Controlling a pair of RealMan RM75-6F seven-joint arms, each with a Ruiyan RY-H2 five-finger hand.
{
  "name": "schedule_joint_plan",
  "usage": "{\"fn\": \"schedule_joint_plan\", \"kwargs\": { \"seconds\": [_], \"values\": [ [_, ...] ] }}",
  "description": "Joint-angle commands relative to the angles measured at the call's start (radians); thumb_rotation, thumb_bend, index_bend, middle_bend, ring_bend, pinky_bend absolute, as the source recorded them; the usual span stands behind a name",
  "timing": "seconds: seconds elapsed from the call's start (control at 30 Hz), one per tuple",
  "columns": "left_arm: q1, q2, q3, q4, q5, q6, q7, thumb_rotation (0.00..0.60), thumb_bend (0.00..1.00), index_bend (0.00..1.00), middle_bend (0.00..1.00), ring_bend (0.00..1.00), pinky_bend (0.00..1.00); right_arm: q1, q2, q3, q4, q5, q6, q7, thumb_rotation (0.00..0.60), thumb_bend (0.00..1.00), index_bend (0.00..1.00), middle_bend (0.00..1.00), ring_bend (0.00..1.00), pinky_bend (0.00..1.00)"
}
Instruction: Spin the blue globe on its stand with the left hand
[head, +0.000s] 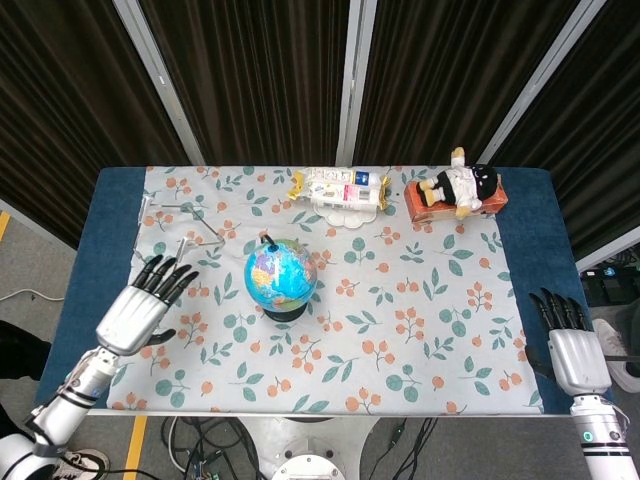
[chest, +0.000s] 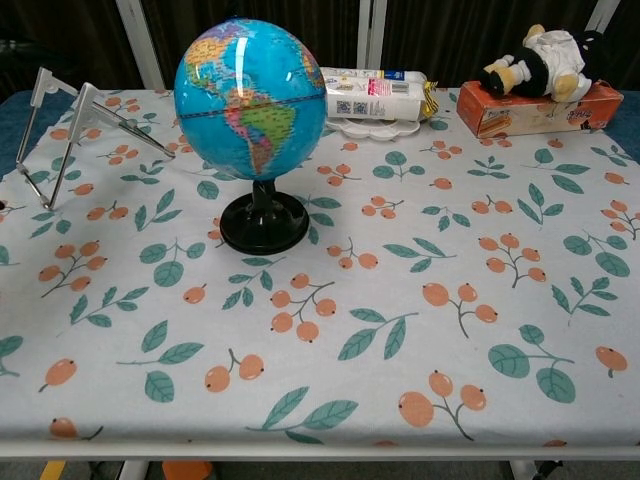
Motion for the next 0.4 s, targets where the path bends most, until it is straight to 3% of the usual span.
{"fn": "schedule_joint_plan", "kwargs": {
  "seconds": [0.03, 0.4],
  "values": [
    [0.062, 0.012, 0.013, 0.043, -0.049, 0.044, -0.046, 0.600, 0.06, 0.08, 0.10, 0.00, 0.00, 0.000, 0.001, 0.000, -0.002, 0.000, 0.000, 0.000, 0.600, 0.29, 0.00, 0.00, 0.00, 0.00],
    [0.228, 0.013, 0.037, 0.152, -0.158, 0.126, -0.176, 0.600, 0.06, 0.09, 0.10, 0.00, 0.00, 0.004, -0.003, -0.002, -0.031, -0.009, 0.001, -0.024, 0.600, 0.29, 0.00, 0.00, 0.00, 0.00]
  ]
}}
